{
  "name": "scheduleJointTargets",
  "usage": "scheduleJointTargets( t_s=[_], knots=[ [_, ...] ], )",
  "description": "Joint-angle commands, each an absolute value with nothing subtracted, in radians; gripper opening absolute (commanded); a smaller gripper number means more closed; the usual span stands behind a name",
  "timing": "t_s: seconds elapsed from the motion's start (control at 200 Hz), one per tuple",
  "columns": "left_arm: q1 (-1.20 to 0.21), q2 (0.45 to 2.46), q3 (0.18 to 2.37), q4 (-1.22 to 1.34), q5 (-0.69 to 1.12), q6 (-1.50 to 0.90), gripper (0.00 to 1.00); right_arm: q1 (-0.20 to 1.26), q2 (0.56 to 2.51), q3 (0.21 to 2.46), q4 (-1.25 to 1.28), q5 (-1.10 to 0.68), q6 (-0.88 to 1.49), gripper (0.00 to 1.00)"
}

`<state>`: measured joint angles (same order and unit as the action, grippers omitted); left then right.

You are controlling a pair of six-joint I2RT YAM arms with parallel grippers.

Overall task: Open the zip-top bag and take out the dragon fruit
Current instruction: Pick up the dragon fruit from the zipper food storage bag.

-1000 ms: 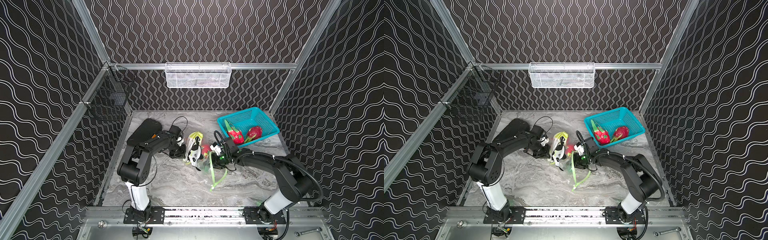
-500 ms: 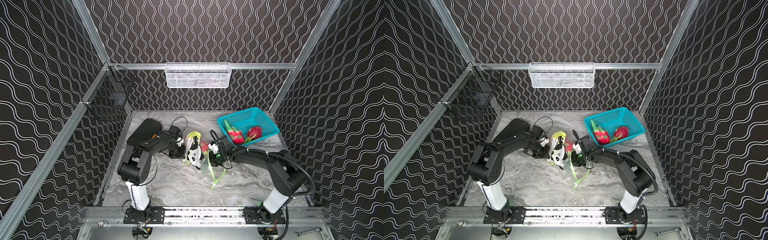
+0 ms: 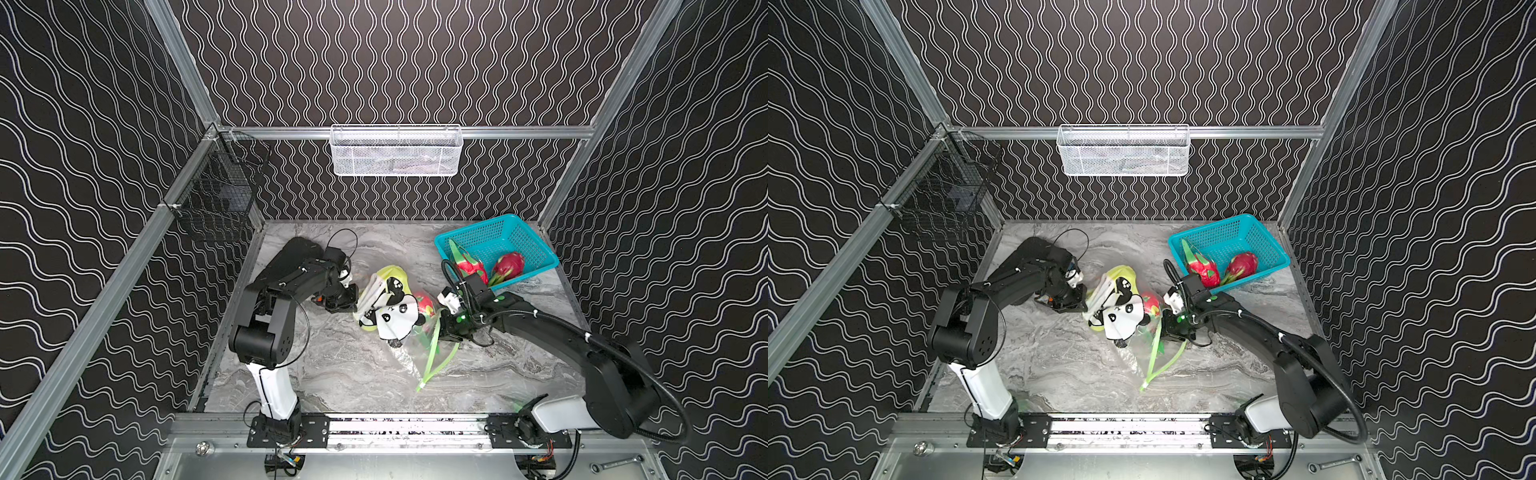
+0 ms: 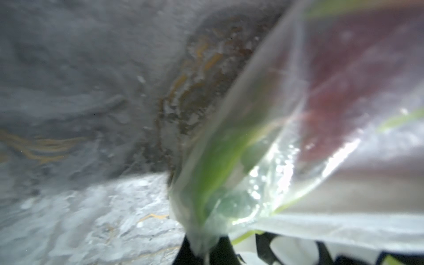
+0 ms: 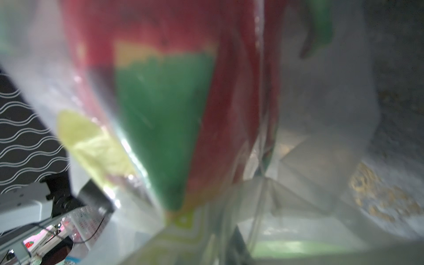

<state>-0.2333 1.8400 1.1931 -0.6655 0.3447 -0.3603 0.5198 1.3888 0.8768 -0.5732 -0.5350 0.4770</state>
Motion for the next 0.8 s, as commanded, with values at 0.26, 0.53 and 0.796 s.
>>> scheduleJointTargets(
  t_s=[0.26, 0.53, 0.796],
  knots=[
    [-0.167, 1.845, 1.132, -0.637, 0.301, -0.395, 0.0, 0.389, 1.182, 0.896, -0.898, -0.862, 0.301, 0.0],
    [-0.126, 1.838, 1.153, -0.65, 0.3, -0.414, 0.0, 0.37, 0.996, 0.924, -1.075, -1.027, 0.317, 0.0],
    [-0.099, 1.82, 1.166, -0.657, 0.284, -0.433, 0.0, 0.365, 0.853, 0.942, -1.197, -0.983, 0.374, 0.0]
  ],
)
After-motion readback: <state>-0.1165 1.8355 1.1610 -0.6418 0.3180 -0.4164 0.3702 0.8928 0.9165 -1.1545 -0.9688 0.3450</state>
